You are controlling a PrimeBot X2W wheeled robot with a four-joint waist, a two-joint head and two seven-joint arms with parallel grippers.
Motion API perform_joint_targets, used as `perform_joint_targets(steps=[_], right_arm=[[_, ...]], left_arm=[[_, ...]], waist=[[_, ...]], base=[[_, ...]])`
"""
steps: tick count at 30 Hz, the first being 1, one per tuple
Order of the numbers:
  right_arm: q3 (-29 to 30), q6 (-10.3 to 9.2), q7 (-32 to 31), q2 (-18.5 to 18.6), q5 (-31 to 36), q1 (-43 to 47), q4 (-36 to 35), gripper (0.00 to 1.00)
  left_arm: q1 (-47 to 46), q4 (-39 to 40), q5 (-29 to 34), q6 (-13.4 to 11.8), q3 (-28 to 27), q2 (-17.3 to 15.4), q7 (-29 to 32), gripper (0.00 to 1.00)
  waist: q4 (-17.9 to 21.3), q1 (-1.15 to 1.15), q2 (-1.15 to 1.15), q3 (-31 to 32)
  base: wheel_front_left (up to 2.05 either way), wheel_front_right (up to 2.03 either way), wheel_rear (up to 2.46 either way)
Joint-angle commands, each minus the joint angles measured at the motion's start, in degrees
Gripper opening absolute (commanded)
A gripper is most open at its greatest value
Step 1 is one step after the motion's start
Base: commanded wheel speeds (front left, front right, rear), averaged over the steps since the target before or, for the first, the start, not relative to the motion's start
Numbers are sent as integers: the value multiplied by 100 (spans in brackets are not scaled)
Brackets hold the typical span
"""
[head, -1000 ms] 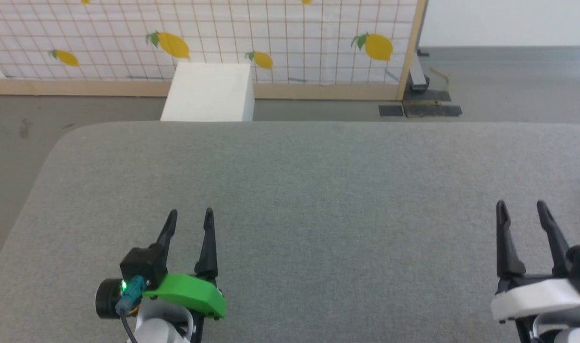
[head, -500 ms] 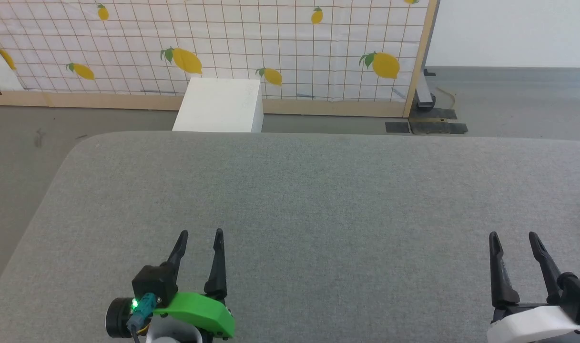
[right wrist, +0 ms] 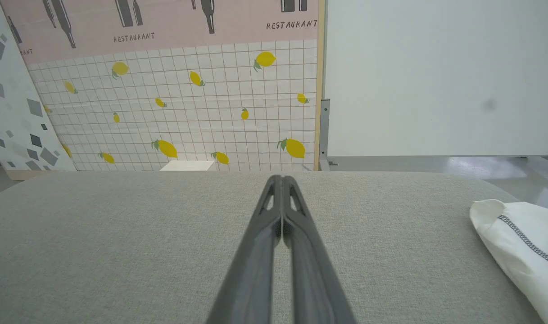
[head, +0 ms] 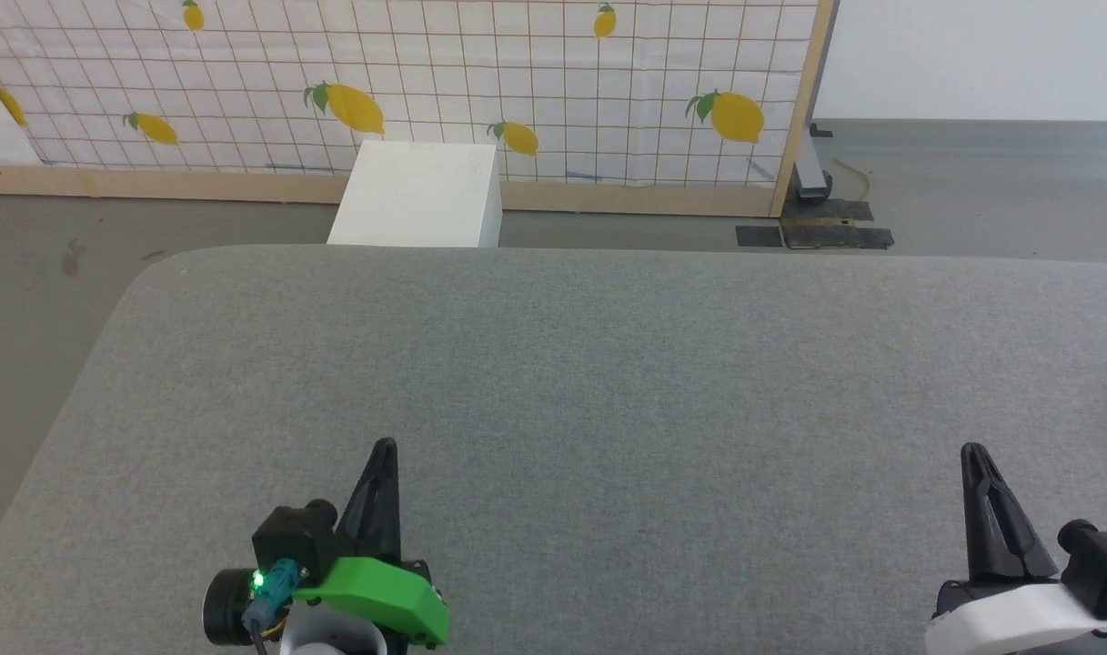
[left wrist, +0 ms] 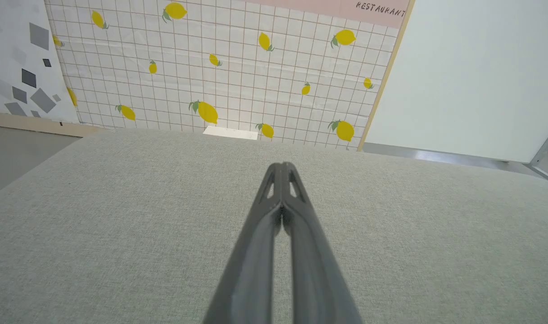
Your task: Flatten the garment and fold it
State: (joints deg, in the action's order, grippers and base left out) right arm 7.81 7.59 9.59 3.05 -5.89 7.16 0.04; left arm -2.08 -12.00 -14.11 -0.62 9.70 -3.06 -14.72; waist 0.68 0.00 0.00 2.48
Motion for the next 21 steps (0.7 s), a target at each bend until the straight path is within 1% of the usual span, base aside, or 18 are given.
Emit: perform_joint_targets(steps=[1, 21], right_arm=[[2, 0, -1, 0, 0, -1, 0, 0], [-78, -1, -97, -2, 59, -72, 0, 0]], left_arm=[[0, 0, 1, 0, 0, 0, 1, 0], [21, 120, 142, 6, -93, 2, 148, 0]], waist=[[0, 0, 0, 0], [-7, 0, 0, -27]], base=[[0, 0, 0], [0, 0, 0]])
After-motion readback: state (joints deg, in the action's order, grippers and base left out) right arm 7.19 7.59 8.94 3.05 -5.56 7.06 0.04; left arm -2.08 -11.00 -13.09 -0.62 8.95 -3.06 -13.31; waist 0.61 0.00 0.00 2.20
